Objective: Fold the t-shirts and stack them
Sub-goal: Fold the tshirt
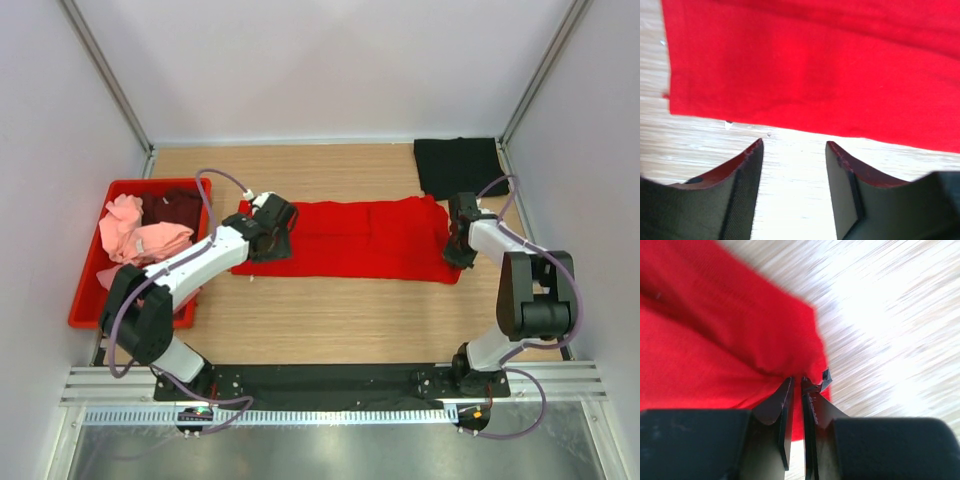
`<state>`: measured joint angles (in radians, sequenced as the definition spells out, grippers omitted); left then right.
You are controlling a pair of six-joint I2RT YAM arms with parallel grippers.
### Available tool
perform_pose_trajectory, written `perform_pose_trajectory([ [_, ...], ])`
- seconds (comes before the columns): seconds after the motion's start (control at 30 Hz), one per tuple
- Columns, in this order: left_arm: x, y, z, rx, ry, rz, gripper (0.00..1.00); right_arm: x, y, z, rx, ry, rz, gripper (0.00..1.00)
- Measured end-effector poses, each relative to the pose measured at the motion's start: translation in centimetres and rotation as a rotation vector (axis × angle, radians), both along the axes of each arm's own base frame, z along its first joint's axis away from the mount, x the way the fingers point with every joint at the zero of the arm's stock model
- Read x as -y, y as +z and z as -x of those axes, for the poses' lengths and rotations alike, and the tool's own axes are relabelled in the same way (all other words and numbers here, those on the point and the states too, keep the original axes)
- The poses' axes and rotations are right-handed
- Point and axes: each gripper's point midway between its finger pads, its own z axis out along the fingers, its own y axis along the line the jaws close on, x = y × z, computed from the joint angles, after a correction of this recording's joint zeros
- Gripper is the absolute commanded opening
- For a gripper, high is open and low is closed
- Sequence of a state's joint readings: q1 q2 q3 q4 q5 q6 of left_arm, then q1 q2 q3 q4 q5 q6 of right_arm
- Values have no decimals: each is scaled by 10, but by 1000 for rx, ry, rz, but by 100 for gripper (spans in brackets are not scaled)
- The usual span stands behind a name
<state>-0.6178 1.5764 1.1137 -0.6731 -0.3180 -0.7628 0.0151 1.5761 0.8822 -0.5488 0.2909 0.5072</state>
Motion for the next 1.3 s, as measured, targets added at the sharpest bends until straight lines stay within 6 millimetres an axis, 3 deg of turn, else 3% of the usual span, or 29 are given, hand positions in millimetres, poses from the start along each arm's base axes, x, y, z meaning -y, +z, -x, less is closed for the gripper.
perform_pose_trajectory([
  [0.07,-4,11,-1,33,-9,8,49,9,5,-4,-3,-27,15,21],
  [0.13,-11,6,1,20,-16,-13,47,14,15,-11,19,-48,12,24],
  [0.3,-32,-48,20,-126,-22,-122,45,3,47,-28,121,-35,-51,26],
  [0.4,-44,-64,29,-170,-6,-171,46,-7,68,-31,183,-10,-94,26],
  [0.67,-62,-51,21,-115,54,-190,37,-25,94,-24,269,47,-173,26],
  [0.8,-63,-27,11,-45,68,-143,10,-30,102,-22,295,71,-198,27],
  [0.87,-67,-21,-1,-25,94,-114,2,-33,105,-22,305,83,-213,26],
  [0.97,-83,-29,-15,-55,153,-88,0,-38,107,-22,311,101,-237,27],
  [1.07,-98,-45,-15,-107,194,-106,0,-43,108,-21,314,117,-256,27],
  [1.3,-104,-60,-6,-167,221,-145,0,-50,120,-20,354,151,-289,27],
])
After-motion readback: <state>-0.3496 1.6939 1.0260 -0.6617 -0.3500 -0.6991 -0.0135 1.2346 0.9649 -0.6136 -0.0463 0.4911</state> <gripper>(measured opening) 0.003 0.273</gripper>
